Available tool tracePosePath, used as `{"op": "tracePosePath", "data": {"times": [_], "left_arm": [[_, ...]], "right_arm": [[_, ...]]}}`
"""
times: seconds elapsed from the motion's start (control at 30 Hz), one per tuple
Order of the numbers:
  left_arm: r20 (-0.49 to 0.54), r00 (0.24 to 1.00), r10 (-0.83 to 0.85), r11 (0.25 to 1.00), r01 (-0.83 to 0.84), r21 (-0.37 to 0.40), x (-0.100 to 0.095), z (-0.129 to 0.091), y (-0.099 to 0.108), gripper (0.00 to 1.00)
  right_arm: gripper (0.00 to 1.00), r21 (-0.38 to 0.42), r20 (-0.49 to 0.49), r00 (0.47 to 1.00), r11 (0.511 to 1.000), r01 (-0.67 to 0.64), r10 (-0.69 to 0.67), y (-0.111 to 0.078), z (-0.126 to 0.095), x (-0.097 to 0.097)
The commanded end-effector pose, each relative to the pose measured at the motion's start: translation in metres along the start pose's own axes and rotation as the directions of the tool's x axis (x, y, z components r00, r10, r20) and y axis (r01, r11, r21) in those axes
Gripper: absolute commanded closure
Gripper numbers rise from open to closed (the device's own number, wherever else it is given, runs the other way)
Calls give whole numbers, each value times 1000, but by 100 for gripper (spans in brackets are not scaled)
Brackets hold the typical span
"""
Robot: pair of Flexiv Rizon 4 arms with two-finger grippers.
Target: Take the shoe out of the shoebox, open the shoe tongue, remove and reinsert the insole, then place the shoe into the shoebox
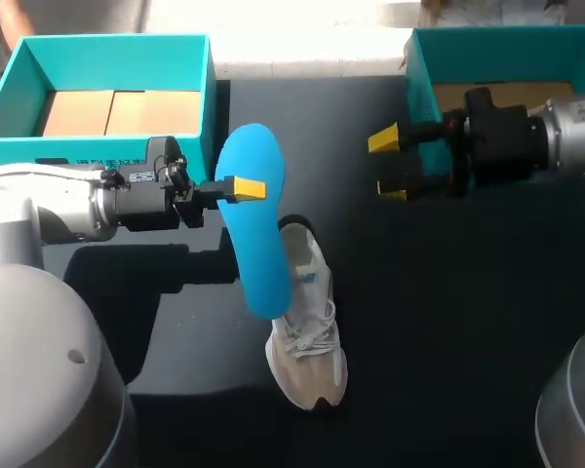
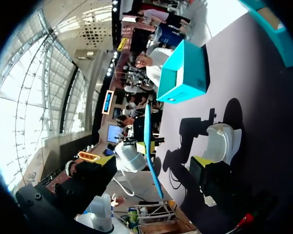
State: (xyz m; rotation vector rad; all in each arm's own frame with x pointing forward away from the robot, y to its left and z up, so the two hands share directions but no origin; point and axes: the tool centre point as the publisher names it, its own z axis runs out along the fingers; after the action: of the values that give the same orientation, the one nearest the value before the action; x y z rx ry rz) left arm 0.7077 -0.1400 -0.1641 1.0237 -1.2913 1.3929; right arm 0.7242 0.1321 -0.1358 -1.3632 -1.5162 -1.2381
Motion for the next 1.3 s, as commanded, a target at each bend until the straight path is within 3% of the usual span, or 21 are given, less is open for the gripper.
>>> {"op": "tracePosePath", "data": {"times": [0.03,0.07,0.1,0.57,0.63,0.67,0.7,0.73,0.77,1.0,1.3], "left_arm": [[-19,999,-28,1000,28,-10,-18,7,-5,100],[-23,999,-46,999,46,-8,-22,8,-6,100],[-20,999,-47,999,47,-7,-23,8,-6,100],[1,998,-62,998,62,-19,-24,17,-2,100],[1,998,-62,998,62,-19,-24,17,-2,100],[1,998,-62,998,62,-19,-24,17,-2,100],[1,998,-62,998,62,-19,-24,17,-2,100],[1,998,-62,998,62,-19,-24,17,-2,100],[1,998,-62,998,62,-19,-24,17,-2,100],[1,998,-62,998,62,-19,-24,17,-2,100],[1,998,-62,998,62,-19,-24,17,-2,100]], "right_arm": [[0,-13,292,956,999,31,-26,-10,16,19],[0,-26,430,903,999,22,-9,-12,19,20],[0,-15,481,877,1000,16,-7,-14,21,21],[0,-15,481,877,1000,16,-7,-14,21,21],[0,33,621,783,999,8,-27,-10,34,20],[0,10,676,736,999,32,-30,-11,42,20],[0,27,745,666,999,34,-43,-11,48,18],[0,10,825,564,1000,29,-24,-13,51,16],[0,1,850,527,999,40,-22,-15,56,15],[0,17,900,431,995,102,-60,-16,87,21],[0,109,952,273,986,129,-141,-16,114,41]]}}
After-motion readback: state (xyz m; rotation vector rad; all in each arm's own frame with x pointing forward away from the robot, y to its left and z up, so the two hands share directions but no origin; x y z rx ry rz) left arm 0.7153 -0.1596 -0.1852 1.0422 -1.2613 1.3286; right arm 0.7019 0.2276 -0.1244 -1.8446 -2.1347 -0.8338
